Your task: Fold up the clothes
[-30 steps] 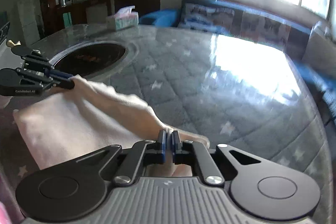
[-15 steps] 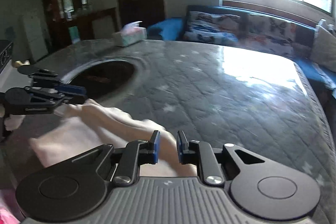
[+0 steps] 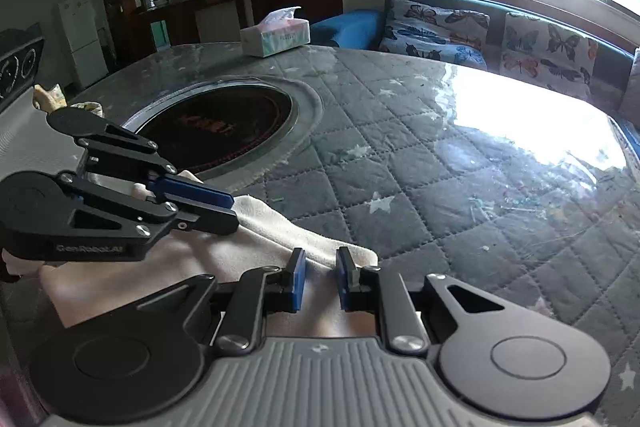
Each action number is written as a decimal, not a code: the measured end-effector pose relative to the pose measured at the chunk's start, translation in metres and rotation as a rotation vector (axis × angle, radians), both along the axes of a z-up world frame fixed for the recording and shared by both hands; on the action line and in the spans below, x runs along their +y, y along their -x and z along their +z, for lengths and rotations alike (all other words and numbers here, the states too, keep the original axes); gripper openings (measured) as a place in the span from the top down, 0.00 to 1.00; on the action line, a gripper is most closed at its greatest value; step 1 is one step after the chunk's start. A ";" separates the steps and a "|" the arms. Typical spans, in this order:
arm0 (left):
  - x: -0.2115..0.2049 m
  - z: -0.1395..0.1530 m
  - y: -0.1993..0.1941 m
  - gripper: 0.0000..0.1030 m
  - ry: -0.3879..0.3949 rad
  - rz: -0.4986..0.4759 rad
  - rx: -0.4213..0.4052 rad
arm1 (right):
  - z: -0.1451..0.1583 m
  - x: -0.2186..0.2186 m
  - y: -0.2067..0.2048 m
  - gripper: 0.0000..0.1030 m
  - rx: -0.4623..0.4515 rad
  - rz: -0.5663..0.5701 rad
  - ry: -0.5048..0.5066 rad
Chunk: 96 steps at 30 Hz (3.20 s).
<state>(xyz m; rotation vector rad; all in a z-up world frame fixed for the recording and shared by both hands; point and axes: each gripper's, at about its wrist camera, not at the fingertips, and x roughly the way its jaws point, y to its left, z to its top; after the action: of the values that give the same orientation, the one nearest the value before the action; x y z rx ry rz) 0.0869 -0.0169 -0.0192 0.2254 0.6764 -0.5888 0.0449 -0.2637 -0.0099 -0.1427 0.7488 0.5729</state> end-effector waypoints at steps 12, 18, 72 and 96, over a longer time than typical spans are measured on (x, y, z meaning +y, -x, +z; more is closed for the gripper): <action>-0.005 -0.001 0.004 0.85 -0.034 -0.005 -0.028 | 0.008 0.007 0.019 0.86 -0.016 0.044 0.014; -0.008 -0.002 0.006 0.84 -0.050 -0.005 -0.038 | 0.014 0.005 0.038 0.86 -0.025 0.061 0.018; 0.064 0.009 0.129 0.86 0.132 0.121 0.013 | 0.007 0.035 0.115 0.83 -0.075 0.277 0.052; 0.053 0.009 0.085 0.86 0.135 0.095 0.047 | 0.016 0.013 0.084 0.82 -0.056 0.177 0.026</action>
<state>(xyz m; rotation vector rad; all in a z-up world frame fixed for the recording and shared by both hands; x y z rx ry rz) 0.0016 0.0365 -0.0098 0.0529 0.6863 -0.5481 -0.0394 -0.2510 0.0058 -0.2495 0.6934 0.7247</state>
